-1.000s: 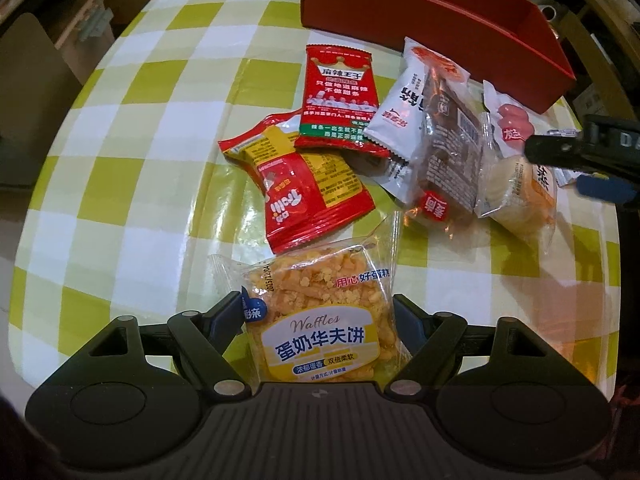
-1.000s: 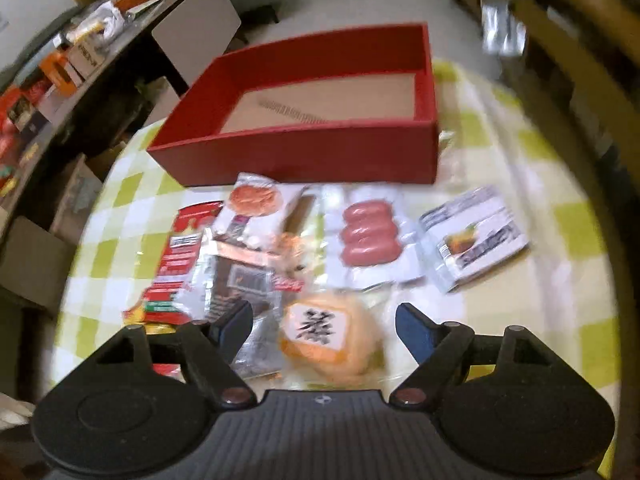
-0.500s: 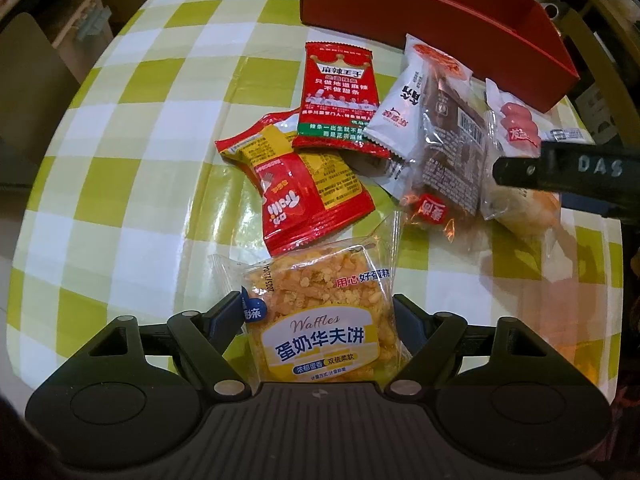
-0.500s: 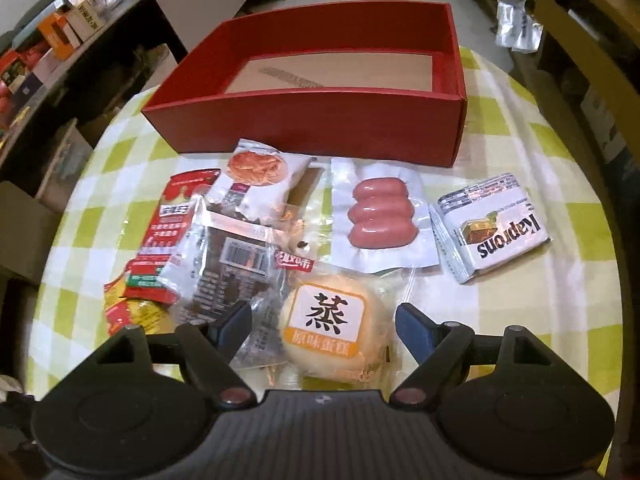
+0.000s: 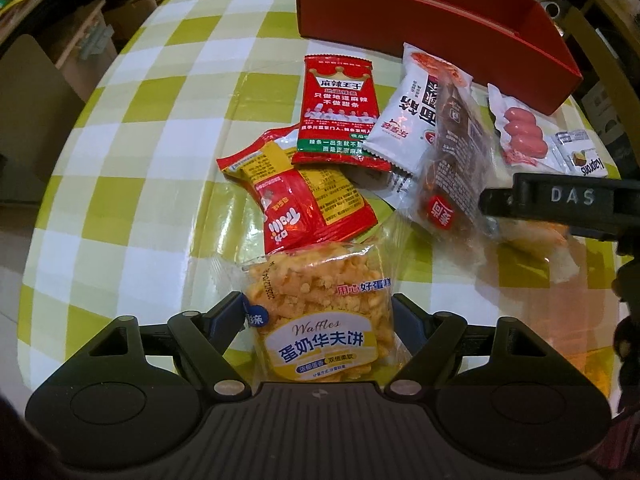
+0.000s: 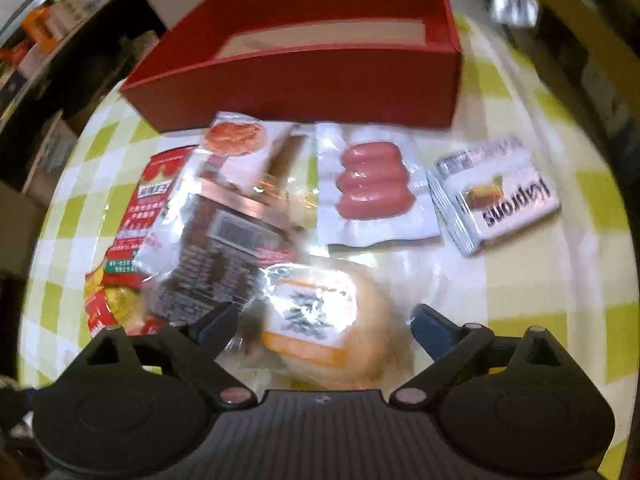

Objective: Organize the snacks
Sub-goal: 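Grasp the clear steamed-cake bag with the right gripper while the left holds the waffle bag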

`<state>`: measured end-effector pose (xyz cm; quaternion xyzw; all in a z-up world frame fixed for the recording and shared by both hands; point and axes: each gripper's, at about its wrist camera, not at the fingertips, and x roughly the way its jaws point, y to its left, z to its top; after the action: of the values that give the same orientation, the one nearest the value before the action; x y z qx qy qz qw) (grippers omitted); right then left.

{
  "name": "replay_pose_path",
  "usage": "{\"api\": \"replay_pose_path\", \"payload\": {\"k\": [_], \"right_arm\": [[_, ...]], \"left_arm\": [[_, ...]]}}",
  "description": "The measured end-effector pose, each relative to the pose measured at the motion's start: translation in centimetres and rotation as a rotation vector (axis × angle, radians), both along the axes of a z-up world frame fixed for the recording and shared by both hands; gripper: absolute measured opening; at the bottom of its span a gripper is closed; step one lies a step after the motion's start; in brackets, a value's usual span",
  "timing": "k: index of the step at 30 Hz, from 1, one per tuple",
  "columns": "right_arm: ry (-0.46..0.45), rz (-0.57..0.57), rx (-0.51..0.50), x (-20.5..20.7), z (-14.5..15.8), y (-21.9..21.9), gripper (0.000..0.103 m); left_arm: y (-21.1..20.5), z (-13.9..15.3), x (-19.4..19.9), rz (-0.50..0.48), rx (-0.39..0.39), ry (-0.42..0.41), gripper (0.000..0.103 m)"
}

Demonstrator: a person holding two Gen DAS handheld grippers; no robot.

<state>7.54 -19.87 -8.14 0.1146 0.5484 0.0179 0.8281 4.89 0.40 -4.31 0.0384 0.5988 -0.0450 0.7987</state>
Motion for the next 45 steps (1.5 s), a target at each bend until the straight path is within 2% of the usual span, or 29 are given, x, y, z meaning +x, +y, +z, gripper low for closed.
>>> {"api": "replay_pose_path", "payload": {"k": [4,13,16,21,25,28,30,33,35,37,40,45], "right_arm": [[-0.011,0.003,0.016,-0.2,0.2,-0.6,0.086],[-0.027,0.09,-0.091,-2.4,1.1,0.3,0.08],[-0.038,0.088,-0.085,-3.7,1.6,-0.5,0.076],[-0.025,0.084,-0.086,-4.9,1.5,-1.2,0.076],[-0.019,0.08,-0.057,-4.7,1.5,-1.3,0.078],[-0.014,0.092,-0.058,-4.5,1.0,-1.0,0.084],[-0.02,0.097,-0.065,-4.4,0.9,-0.8,0.085],[-0.013,0.105,-0.054,-4.4,0.3,-0.6,0.088],[-0.028,0.134,-0.088,-4.6,0.1,0.2,0.088],[-0.031,0.163,-0.1,-4.6,0.3,0.9,0.076],[-0.034,0.18,-0.134,-5.0,0.9,1.4,0.071],[-0.032,0.172,-0.132,-6.6,1.4,1.0,0.07]], "left_arm": [[0.1,-0.2,0.0,0.005,0.006,0.005,0.083],[-0.7,-0.5,-0.3,-0.019,0.047,-0.004,0.083],[-0.7,-0.5,-0.4,-0.025,0.048,-0.01,0.083],[0.4,-0.5,-0.3,0.01,0.015,0.007,0.086],[0.0,-1.6,-0.2,0.033,0.048,0.026,0.093],[-1.0,-2.1,-0.8,0.001,0.089,0.024,0.101],[-1.4,-2.5,-1.0,-0.006,0.112,0.025,0.101],[-1.3,-2.7,-1.0,0.009,0.124,0.027,0.101],[-1.0,-2.5,-1.1,0.018,0.119,0.025,0.097],[-1.0,-2.1,-1.2,0.012,0.127,0.017,0.087],[-0.7,-1.6,-1.4,0.005,0.118,0.013,0.083],[-0.3,-0.6,-1.7,0.001,0.087,-0.005,0.082]]}}
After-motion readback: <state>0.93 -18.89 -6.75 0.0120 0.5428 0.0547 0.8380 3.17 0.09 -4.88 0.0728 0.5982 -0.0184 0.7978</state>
